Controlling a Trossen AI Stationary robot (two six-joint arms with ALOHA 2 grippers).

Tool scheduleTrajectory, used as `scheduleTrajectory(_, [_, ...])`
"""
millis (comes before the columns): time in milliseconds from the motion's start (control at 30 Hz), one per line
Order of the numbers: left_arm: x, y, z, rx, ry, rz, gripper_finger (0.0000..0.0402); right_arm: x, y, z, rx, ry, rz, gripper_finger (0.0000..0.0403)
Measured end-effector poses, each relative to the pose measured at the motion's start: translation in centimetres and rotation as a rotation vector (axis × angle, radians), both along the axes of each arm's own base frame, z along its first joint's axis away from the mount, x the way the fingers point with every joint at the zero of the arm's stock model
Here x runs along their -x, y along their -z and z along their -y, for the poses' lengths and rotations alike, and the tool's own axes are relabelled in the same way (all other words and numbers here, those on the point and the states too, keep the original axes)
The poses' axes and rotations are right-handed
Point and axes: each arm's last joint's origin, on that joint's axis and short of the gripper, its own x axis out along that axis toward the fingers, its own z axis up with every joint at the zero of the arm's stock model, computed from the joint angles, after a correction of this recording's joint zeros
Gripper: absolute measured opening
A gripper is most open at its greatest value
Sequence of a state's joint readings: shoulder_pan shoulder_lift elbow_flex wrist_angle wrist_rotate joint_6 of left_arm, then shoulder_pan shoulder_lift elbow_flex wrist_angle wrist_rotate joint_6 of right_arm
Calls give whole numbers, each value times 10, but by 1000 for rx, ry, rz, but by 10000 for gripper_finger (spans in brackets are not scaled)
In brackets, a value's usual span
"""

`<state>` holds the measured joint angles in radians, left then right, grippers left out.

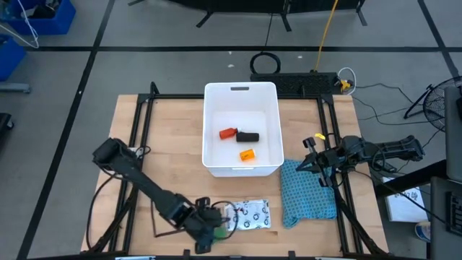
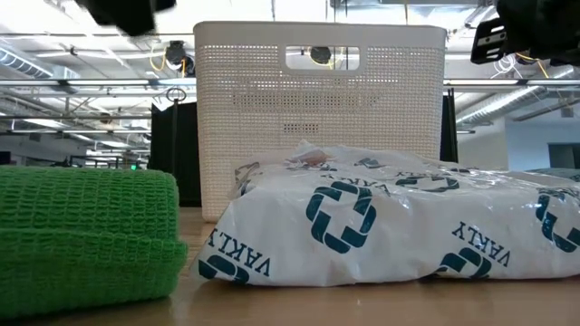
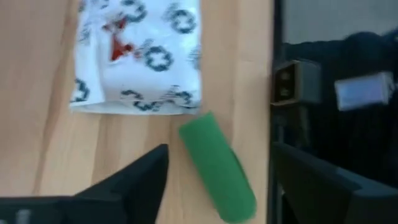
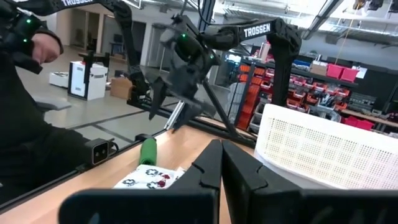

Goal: Pick & place medical supplies in basket/bin
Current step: Put the green bandage into the white bin

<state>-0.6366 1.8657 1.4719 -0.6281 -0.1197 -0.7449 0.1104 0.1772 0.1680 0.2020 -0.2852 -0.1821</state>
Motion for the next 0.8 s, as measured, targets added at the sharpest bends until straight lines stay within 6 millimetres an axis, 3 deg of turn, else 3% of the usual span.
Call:
scheduleTrajectory(100, [-10, 14, -8, 44, -31, -77, 332, 0, 0, 0, 9, 1, 4, 0])
scheduleTrajectory(233, [-19, 34, -10, 118, -29, -182, 358, 0, 0, 0, 18, 3, 10, 0])
scheduleTrajectory(333, [-22, 44, -10, 142, -13, -235, 362, 0, -1, 0, 28, 5, 23, 0])
scheduleTrajectory(800, [-23, 52, 2, 169, -149, -211, 363, 0, -1, 2, 8, 56, 17, 0])
